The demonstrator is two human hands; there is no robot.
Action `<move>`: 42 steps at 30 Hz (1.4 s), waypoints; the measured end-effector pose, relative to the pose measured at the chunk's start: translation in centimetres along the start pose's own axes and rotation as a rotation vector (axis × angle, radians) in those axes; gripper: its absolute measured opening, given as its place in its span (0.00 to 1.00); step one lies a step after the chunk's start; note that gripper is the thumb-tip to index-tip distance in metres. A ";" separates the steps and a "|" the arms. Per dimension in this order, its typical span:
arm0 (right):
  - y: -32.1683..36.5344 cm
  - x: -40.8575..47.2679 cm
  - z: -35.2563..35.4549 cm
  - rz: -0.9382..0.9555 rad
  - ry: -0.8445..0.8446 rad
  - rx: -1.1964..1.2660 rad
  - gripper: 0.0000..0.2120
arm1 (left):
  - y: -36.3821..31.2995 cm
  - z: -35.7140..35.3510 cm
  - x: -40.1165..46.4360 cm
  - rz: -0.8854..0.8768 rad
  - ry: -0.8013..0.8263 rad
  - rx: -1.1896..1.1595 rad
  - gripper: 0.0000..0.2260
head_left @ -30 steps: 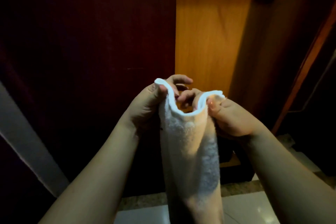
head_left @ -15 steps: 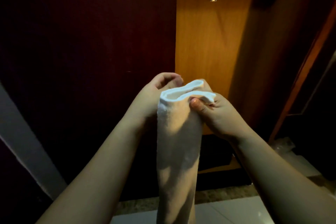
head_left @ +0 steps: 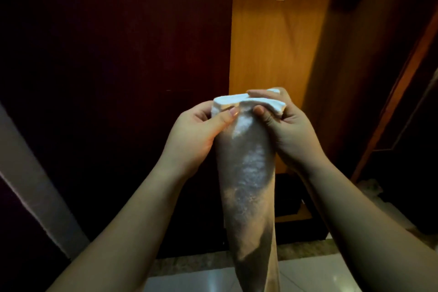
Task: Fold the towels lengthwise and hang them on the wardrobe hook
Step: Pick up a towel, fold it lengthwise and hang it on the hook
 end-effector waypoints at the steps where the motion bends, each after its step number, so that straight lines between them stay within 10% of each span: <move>1: 0.0 0.0 0.0 0.000 0.010 0.032 0.12 | 0.0 -0.1 0.0 0.002 -0.021 -0.014 0.06; 9: -0.6 -0.4 0.6 0.131 -0.097 -0.106 0.17 | 0.1 -0.6 0.0 -0.060 -0.114 -0.050 0.07; 16: -0.3 0.4 0.6 0.059 -0.088 -0.094 0.19 | 2.3 -1.6 0.6 0.135 0.126 -0.204 0.14; 24: -5.8 -0.1 1.5 -0.292 0.041 0.532 0.36 | 2.5 -0.5 2.7 0.263 0.110 -0.387 0.15; 31: -9.5 -3.5 -0.2 -0.497 0.154 0.522 0.11 | 2.0 1.1 4.3 0.334 0.019 -0.352 0.14; 42: -9.6 -3.5 -0.4 -0.365 -0.188 0.207 0.10 | 1.3 1.8 5.7 0.291 -0.171 -0.362 0.12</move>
Point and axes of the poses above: each hand's wrist, its own x-axis towards the middle knuckle, its own z-axis out of the back of the hand, y = z × x, the point moved 4 cm from there along x, towards the middle knuckle, and after that the axes turned 12 degrees about y, right-handed, at the moved point
